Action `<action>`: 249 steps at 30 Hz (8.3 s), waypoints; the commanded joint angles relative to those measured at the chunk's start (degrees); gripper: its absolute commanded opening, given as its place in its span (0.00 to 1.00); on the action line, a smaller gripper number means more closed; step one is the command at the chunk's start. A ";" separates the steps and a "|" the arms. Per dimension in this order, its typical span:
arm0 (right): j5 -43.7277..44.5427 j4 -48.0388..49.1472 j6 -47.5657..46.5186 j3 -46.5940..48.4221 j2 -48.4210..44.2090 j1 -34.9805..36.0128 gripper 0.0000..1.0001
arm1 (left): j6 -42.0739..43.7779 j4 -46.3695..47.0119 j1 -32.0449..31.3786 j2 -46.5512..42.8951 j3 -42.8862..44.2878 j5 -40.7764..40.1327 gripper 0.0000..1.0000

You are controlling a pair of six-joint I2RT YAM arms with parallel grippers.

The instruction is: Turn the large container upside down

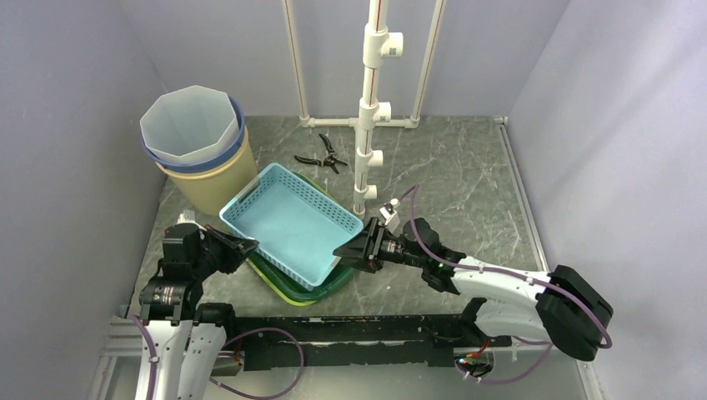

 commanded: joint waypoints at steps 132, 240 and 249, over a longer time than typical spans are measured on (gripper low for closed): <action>37.49 -89.85 -44.23 40.03 -46.63 2.63 0.00 | 31.97 -0.07 -0.04 5.62 9.95 -11.36 0.94; 59.47 -99.13 -41.31 42.17 17.67 7.63 0.52 | 32.41 0.72 0.93 3.11 9.25 -10.02 0.94; 71.29 -108.33 -27.33 44.56 24.53 15.04 0.53 | 32.42 0.72 0.93 2.91 9.25 -10.10 0.94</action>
